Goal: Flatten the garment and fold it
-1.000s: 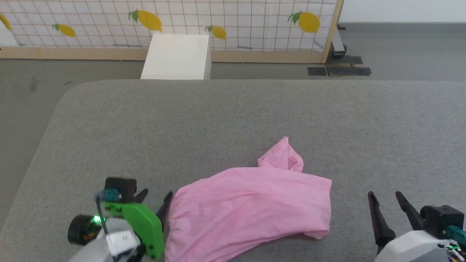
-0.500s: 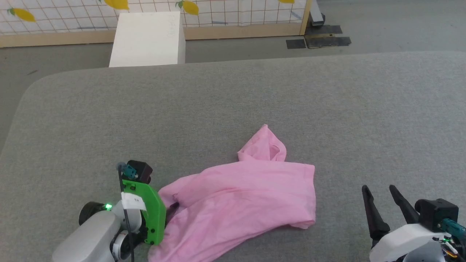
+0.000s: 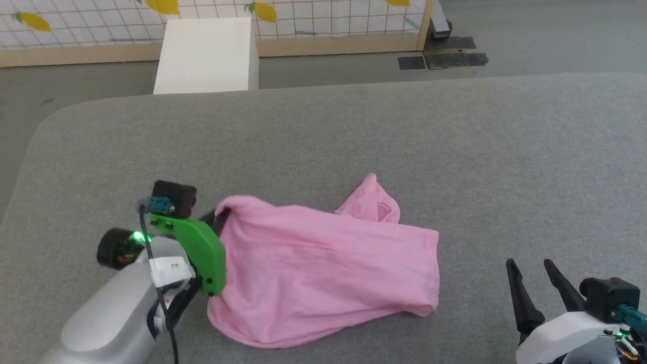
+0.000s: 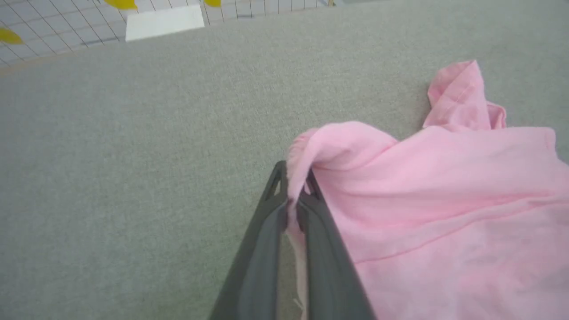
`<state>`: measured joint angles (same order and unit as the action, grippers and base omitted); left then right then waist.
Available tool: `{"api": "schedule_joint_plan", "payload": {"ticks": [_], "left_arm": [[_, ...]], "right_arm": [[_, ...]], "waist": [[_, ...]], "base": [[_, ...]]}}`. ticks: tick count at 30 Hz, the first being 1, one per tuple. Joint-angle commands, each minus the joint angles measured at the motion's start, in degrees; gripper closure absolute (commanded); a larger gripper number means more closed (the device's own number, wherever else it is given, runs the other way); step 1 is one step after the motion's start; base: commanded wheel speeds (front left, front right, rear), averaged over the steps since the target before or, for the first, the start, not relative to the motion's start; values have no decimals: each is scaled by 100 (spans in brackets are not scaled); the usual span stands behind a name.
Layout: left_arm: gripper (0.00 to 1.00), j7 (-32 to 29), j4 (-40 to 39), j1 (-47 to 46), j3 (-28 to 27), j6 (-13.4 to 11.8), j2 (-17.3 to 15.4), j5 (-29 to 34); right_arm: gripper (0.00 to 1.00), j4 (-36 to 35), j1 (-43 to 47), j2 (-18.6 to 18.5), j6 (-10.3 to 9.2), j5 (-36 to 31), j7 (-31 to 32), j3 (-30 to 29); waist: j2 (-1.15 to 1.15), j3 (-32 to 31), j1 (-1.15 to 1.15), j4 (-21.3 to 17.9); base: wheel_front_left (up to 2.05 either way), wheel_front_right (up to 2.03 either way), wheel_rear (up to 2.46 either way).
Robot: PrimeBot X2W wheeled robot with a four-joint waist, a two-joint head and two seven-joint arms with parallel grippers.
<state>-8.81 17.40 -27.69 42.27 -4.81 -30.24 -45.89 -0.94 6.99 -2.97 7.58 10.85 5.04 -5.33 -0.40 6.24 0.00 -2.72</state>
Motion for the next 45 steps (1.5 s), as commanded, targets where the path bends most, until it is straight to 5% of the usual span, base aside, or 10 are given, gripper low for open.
{"api": "schedule_joint_plan", "payload": {"ticks": [1,14,18,28,30,39,45], "left_arm": [[100,99,-210,-32,-65,-124,-137,101],[100,-82,-3162,2270,-106,-1646,-1111,-92],[100,-247,-3363,2834,181,-1731,-1125,-253],[100,-702,-2889,3084,1081,-1375,-604,-273],[0,-639,-2745,3056,1117,-1330,-484,-255],[0,342,-2716,2634,629,-1390,-322,137],[0,417,-2635,2149,377,-1304,-390,217]], "right_arm": [[0,12,-42,9,-9,43,-34,-6],[0,49,152,9,-9,95,-22,-28],[0,43,190,9,-9,73,21,-9],[0,12,227,9,-9,73,116,47],[0,12,245,9,-9,80,130,61],[0,-29,275,9,-9,73,166,20],[0,-60,252,9,-9,86,181,11]], "waist": [[40,-89,0,80],[40,-390,0,342],[40,-454,0,434],[40,-562,0,550],[40,-592,0,556],[40,-650,0,584],[40,-611,0,520]], "base": [[0,0,0],[0,0,0],[0,0,0],[0,0,0],[0,0,0],[0,0,0],[0,0,0]]}}
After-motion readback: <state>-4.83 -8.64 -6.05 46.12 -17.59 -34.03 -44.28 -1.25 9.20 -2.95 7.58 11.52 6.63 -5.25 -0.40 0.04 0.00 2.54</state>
